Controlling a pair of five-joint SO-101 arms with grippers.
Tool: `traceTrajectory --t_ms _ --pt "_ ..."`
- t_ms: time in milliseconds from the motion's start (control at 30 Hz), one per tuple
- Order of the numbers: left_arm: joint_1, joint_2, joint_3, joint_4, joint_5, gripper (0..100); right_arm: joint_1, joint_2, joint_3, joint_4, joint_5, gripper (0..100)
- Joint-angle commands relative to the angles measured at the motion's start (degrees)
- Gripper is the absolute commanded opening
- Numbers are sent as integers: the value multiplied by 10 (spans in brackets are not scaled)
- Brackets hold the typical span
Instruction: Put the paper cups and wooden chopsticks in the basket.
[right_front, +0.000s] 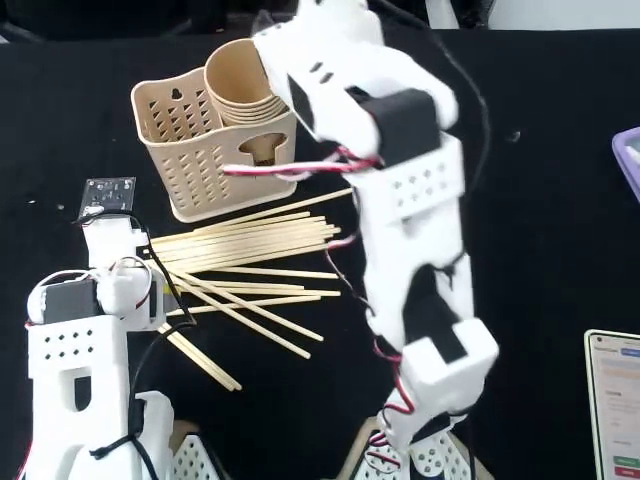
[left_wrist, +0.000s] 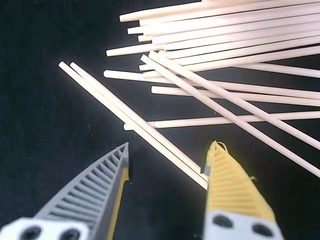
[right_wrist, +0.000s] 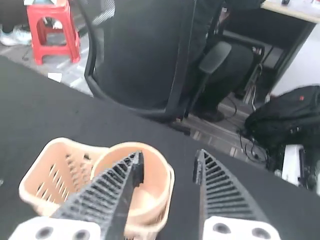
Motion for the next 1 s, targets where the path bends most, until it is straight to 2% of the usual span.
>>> traceTrajectory --t_ms 0,100,200,433,500,700,967 --pt "-2 -9 -33 -2 3 248 -7 -54 -18 73 4 176" --pt "-1 -9 -36 9 3 250 -6 -69 -21 141 8 177" --pt "-1 -4 -57 43 5 251 -8 -75 -16 198 43 177" --pt "-1 1 -45 120 42 251 21 -152 99 204 54 175" --pt "-3 12 -32 103 68 251 21 -186 146 201 58 177" --pt "14 92 11 20 203 251 22 -281 285 168 58 177" --pt "19 259 0 15 229 251 22 -400 458 95 58 177"
